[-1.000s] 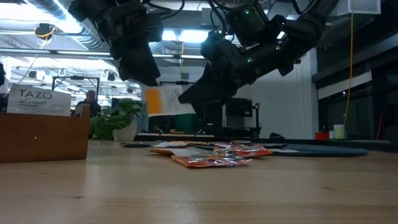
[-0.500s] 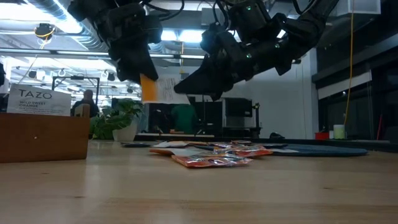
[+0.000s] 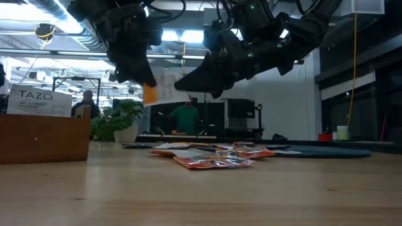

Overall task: Pick & Place Tea
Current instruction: Put the white tea bag into the right section of the wooden organizer

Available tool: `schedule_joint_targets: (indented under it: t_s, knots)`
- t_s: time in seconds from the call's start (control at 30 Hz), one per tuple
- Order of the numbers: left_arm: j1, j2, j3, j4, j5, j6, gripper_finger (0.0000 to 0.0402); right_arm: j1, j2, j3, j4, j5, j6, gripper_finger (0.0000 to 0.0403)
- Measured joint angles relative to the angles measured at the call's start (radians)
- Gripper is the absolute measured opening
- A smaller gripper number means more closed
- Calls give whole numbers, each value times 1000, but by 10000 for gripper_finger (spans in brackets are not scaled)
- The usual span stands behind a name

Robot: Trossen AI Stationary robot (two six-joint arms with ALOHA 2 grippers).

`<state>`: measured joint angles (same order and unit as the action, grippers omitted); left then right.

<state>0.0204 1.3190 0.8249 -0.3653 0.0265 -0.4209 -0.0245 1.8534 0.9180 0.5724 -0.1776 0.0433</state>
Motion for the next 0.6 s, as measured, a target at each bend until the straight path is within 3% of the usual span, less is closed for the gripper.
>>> schedule_joint_targets:
  t_s: [0.33,0.6]
  knots:
    - [0,0,0,0,-2,13,7,0,-1,0,-19,0,41,61]
    - [-24,-1,0,44,-43,-5,5,-18,-14,0,-211,0,91,130]
